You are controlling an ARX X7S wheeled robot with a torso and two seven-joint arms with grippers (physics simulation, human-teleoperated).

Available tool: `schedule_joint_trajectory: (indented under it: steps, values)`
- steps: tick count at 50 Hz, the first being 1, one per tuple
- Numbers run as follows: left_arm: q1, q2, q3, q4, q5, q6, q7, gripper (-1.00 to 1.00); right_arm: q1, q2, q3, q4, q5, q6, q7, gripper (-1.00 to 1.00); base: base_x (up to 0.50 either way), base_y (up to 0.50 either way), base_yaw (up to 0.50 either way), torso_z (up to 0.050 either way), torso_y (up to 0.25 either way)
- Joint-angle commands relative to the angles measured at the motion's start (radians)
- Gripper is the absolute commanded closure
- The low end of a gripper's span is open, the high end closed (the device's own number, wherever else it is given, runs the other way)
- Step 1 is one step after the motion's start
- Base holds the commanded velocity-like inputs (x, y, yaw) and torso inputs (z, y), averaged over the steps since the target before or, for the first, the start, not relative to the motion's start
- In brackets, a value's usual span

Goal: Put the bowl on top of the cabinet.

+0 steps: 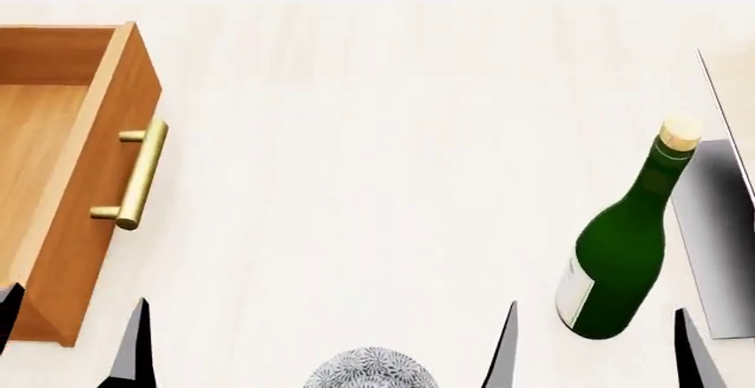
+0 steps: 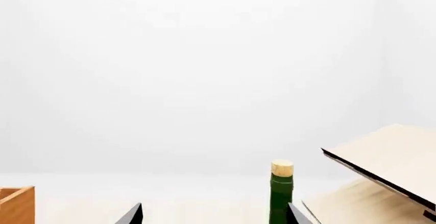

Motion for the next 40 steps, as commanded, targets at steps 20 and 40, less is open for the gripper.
schedule_joint_trajectory:
  steps: [20,40]
  values:
    - [0.001,-0.003,0.004,-0.001,0.021,0.002,0.003,-1.0,0.006,-0.006,0.017,-0.005,-0.01,0.031,-0.003,-1.0,0.0,0.0,0.0,0.004,-0.18]
    - [-0.151,-0.157,0.066,0.148,-0.136,-0.144,0.023,-1.0,0.01,0.004,0.011,0.005,-0.011,0.028,0.009,-1.0,0.0,0.0,0.0,0.005,-0.046]
